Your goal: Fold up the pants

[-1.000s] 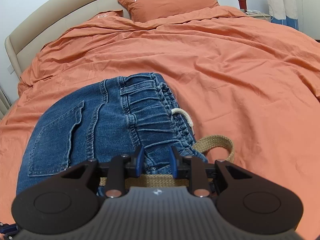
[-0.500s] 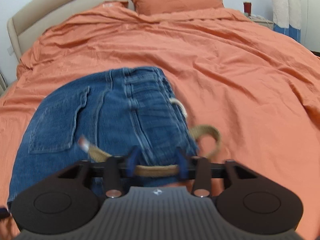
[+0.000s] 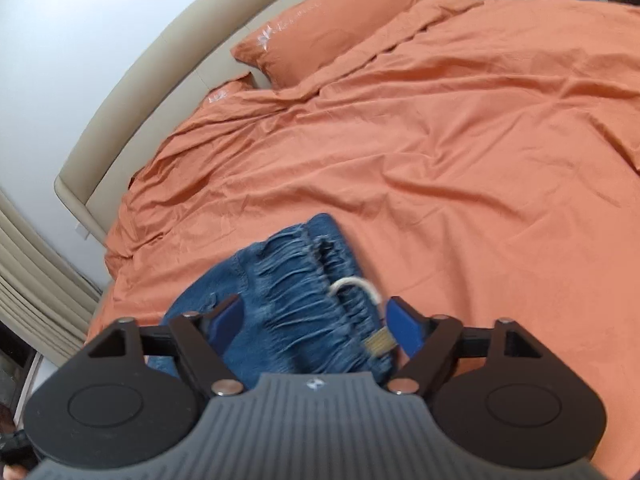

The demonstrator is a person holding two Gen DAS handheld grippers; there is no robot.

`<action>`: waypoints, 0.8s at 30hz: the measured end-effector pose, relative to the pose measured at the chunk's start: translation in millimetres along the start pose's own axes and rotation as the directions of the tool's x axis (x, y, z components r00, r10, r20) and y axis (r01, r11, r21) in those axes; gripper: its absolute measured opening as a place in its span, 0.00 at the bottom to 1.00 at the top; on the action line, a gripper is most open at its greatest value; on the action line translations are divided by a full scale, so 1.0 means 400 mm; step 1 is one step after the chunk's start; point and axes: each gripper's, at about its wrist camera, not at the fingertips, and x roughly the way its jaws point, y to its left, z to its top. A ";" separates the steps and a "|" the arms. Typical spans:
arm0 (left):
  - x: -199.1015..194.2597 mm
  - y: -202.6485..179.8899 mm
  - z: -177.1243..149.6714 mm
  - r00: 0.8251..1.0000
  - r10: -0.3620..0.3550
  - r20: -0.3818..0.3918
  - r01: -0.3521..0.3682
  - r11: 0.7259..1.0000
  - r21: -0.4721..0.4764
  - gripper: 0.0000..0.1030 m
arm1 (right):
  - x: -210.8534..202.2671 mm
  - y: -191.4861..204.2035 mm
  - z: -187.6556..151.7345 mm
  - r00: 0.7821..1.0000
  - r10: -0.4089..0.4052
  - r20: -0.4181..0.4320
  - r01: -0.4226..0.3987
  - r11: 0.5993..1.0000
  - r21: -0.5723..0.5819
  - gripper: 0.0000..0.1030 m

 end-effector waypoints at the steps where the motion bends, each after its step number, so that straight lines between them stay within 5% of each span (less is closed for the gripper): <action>1: 0.024 0.014 0.008 1.000 -0.021 -0.020 0.021 1.000 -0.015 0.67 | 0.024 -0.022 0.013 0.999 0.009 -0.047 -0.008 1.000 0.018 0.74; 5: 0.091 0.062 0.010 0.993 -0.090 -0.080 0.083 0.993 -0.079 0.67 | 0.108 -0.086 0.042 0.972 0.120 -0.200 -0.102 0.990 0.098 0.74; 13: 0.171 0.133 0.033 0.964 -0.239 -0.117 0.215 0.959 -0.185 0.68 | 0.246 -0.118 0.086 0.922 0.197 -0.332 -0.154 0.976 0.153 0.72; 17: 0.196 0.141 0.032 0.950 -0.285 -0.125 0.258 0.946 -0.196 0.68 | 0.285 -0.129 0.090 0.899 0.251 -0.358 -0.199 0.964 0.176 0.62; 20: 0.204 0.133 0.033 0.948 -0.289 -0.130 0.262 0.945 -0.194 0.56 | 0.301 -0.130 0.088 0.890 0.275 -0.363 -0.222 0.958 0.181 0.50; 22: 0.206 0.128 0.030 0.942 -0.309 -0.130 0.279 0.938 -0.203 0.35 | 0.300 -0.124 0.086 0.890 0.281 -0.359 -0.232 0.957 0.174 0.41; 24: 0.201 0.119 0.027 0.948 -0.295 -0.119 0.268 0.942 -0.201 0.31 | 0.288 -0.105 0.087 0.897 0.267 -0.353 -0.230 0.963 0.143 0.33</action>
